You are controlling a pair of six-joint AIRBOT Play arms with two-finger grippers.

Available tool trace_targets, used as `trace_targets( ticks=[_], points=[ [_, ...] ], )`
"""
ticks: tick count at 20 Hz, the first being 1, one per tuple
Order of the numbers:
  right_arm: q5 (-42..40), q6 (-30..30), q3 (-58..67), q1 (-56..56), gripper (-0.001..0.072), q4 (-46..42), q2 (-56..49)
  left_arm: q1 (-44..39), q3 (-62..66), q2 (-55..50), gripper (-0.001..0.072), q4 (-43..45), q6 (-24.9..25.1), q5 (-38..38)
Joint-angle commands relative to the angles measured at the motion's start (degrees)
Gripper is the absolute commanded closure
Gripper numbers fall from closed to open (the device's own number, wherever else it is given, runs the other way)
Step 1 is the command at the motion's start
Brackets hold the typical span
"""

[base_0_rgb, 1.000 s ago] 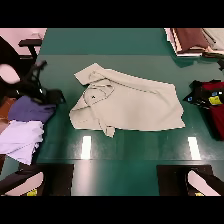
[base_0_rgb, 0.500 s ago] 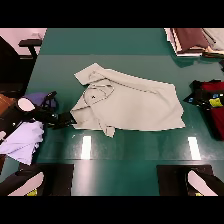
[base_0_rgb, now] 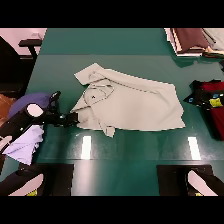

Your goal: Fold the shirts.

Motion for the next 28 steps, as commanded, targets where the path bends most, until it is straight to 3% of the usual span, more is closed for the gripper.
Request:
trace_targets(
  ticks=[1, 6, 8, 11, 13, 15, 16, 20, 21, 23, 25, 28],
  points=[
    [3.0, -2.5, -0.2, -2.3, 0.0302, -0.3, 0.0, -0.4, 2.5, 0.5, 0.0683, 0.7, 0.1, -3.4],
    [5.1, -2.8, -12.3, -18.9, 0.0293, -0.7, -0.1, -0.4, 10.2, 5.3, 0.0683, 5.0, 0.1, -8.4],
    [1.5, -3.3, -18.7, -24.1, 0.0196, -0.1, -0.3, -0.4, 12.0, 6.2, 0.0683, 5.0, 0.1, -8.6],
    [-3.0, -3.7, -24.4, -26.0, 0.0201, 0.6, -3.1, -0.4, 12.3, 6.2, 0.0683, 5.0, 0.1, -8.7],
    [-5.8, -5.7, -25.8, -26.0, 0.0207, 6.3, -7.0, -0.4, 12.3, 6.2, 0.0683, 5.0, 0.1, -8.6],
    [-8.0, -7.1, -25.9, -26.0, 0.0277, 12.8, -10.4, -0.4, 12.3, 6.2, 0.0683, 5.1, 0.2, -8.4],
    [-9.4, -7.3, -25.9, -26.0, 0.0279, 14.8, -11.7, -0.4, 12.3, 6.2, 0.0683, 5.1, 0.7, -8.4],
    [-13.6, -7.3, -25.9, -22.2, 0.0285, 15.9, -15.5, -0.4, 12.3, 6.2, 0.0683, 5.1, 1.5, -8.2],
    [-14.4, -7.3, -25.9, -20.2, 0.0302, 15.9, -16.3, -0.4, 12.3, 6.2, 0.0683, 5.0, 1.5, -8.3],
    [-17.0, -7.3, -25.9, -16.5, 0.0429, 15.9, -17.1, -0.4, 12.3, 6.2, 0.0683, 5.0, 1.5, -8.3],
    [-18.1, -7.6, -25.4, -13.6, 0.0697, 15.9, -16.8, -0.4, 12.4, 6.2, 0.0684, 5.0, 1.5, -8.5],
    [-14.5, -8.7, -20.1, -11.3, 0.0696, 15.6, -12.0, -0.3, 17.7, 6.2, 0.0684, 6.3, 1.6, -13.2]
  ],
)
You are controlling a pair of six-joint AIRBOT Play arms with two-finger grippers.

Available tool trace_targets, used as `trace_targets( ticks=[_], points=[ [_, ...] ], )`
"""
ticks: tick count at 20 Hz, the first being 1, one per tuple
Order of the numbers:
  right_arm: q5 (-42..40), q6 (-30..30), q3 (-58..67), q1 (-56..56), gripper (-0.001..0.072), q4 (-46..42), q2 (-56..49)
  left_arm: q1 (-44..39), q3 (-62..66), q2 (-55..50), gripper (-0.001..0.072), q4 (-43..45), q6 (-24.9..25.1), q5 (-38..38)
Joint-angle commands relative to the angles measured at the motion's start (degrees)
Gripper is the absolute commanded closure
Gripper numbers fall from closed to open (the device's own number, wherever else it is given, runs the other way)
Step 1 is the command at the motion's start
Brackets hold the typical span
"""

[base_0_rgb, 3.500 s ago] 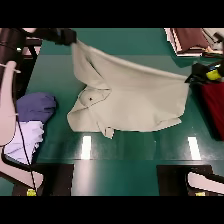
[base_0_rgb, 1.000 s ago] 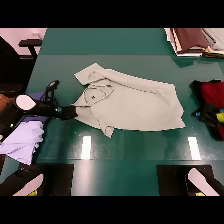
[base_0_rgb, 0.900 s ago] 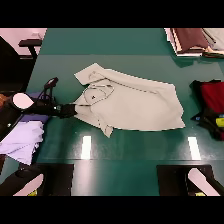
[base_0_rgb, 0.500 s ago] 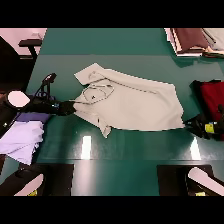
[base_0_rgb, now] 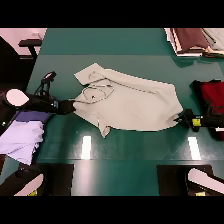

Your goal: Fold the shirts.

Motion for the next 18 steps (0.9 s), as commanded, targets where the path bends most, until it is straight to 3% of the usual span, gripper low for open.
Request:
trace_targets(
  ticks=[1, 7, 11, 15, 18],
  points=[
    [3.7, -0.7, 7.1, 3.0, 0.0696, 1.1, 5.5, 0.1, 7.2, 0.1, 0.0684, 1.7, 0.1, -5.6],
    [10.6, -0.5, 38.0, 2.6, 0.0696, 0.9, 20.2, 0.1, 47.0, 0.1, 0.0684, 3.7, 0.1, -13.3],
    [11.5, 3.2, 56.7, 2.6, 0.0696, -5.4, 25.5, 0.1, 72.8, 0.1, 0.0684, 3.7, -0.1, -16.7],
    [17.2, 7.5, 71.5, 2.6, 0.0696, -15.6, 26.3, 0.1, 78.5, 5.3, 0.0685, 4.0, -1.9, -10.8],
    [23.6, 9.4, 81.9, 2.6, 0.0696, -18.0, 22.1, 0.1, 78.7, 8.3, 0.0685, 5.3, -1.9, -4.9]
  ],
)
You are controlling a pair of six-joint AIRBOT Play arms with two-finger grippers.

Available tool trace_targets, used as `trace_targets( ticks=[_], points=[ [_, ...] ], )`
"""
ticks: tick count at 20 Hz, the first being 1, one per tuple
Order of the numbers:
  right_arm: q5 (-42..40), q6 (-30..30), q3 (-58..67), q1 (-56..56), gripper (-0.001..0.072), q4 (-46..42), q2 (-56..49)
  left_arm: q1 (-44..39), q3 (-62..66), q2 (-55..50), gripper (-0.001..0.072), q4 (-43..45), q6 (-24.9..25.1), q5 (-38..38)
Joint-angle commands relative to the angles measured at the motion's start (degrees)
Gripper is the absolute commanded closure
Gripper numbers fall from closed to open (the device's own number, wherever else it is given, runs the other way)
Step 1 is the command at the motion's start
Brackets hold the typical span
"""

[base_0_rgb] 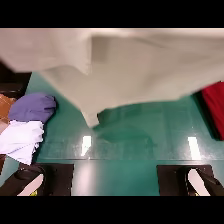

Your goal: Fold the shirts.

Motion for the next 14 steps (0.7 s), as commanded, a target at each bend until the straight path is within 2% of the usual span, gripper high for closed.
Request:
trace_targets(
  ticks=[1, 4, 8, 11, 14],
  points=[
    [7.8, 3.2, 12.6, 0.1, 0.0696, -4.5, -4.0, 0.0, 2.6, 2.6, 0.0686, 2.5, -0.6, 5.2],
    [11.4, 4.9, 15.1, 0.1, 0.0697, -4.4, -9.1, 0.0, -3.1, 2.0, 0.0686, 9.9, -2.3, 1.6],
    [11.9, 5.3, 2.0, 5.2, 0.0697, -4.6, -15.8, 0.0, -23.3, -1.7, 0.0684, 13.9, -2.3, -2.0],
    [12.0, 5.9, -5.5, 11.3, 0.0697, -10.1, -26.1, 0.0, -36.9, -10.1, 0.0683, 14.0, -2.3, 0.3],
    [11.0, 6.3, -8.8, 13.9, 0.0697, -11.1, -37.4, 0.0, -42.9, -21.9, 0.0683, 14.0, -2.1, 7.4]
  ],
)
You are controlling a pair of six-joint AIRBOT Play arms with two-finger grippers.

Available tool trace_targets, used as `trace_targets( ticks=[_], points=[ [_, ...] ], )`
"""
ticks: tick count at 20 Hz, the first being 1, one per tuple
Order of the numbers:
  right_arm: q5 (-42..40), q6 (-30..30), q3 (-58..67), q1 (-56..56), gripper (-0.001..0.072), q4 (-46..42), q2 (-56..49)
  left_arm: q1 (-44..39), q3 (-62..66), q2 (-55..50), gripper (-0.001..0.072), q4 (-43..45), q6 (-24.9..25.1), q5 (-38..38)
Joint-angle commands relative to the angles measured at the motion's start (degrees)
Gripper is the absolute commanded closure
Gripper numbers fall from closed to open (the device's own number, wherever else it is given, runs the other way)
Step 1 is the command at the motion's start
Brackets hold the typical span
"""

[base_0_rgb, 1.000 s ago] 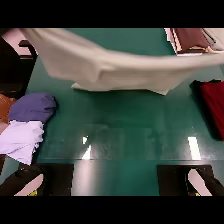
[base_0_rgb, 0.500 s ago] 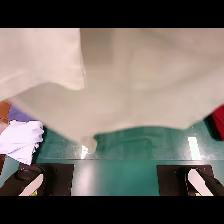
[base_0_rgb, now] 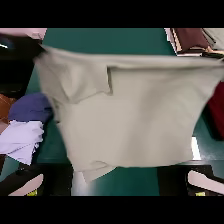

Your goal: Fold the shirts.

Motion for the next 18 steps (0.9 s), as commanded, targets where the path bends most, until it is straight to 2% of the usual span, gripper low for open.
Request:
trace_targets(
  ticks=[1, 4, 8, 12, 14, 18],
  points=[
    [-1.6, 0.5, -3.8, 3.4, 0.0697, -2.0, -12.7, 0.0, -7.2, -12.8, 0.0683, 0.6, 0.2, 7.4],
    [-5.9, 0.5, 0.0, 3.7, 0.0697, -0.9, -21.7, 0.0, -6.6, -21.9, 0.0683, 0.6, 0.5, 14.9],
    [-8.5, -0.3, 9.0, 3.7, 0.0697, 0.5, -28.6, 0.0, -6.1, -25.6, 0.0683, 0.3, 0.6, 21.3],
    [-6.7, -3.4, 11.8, 3.6, 0.0697, -0.3, -28.8, 0.0, -4.5, -25.6, 0.0683, 0.2, 2.6, 15.1],
    [-6.5, -3.6, 7.7, 3.6, 0.0697, -1.7, -27.3, 0.0, -5.7, -25.6, 0.0683, -0.1, 3.7, 12.2],
    [-11.1, -3.6, -5.7, 3.7, 0.0696, -1.5, -23.8, 0.0, -10.4, -25.7, 0.0683, -0.1, 3.8, 13.4]
  ],
)
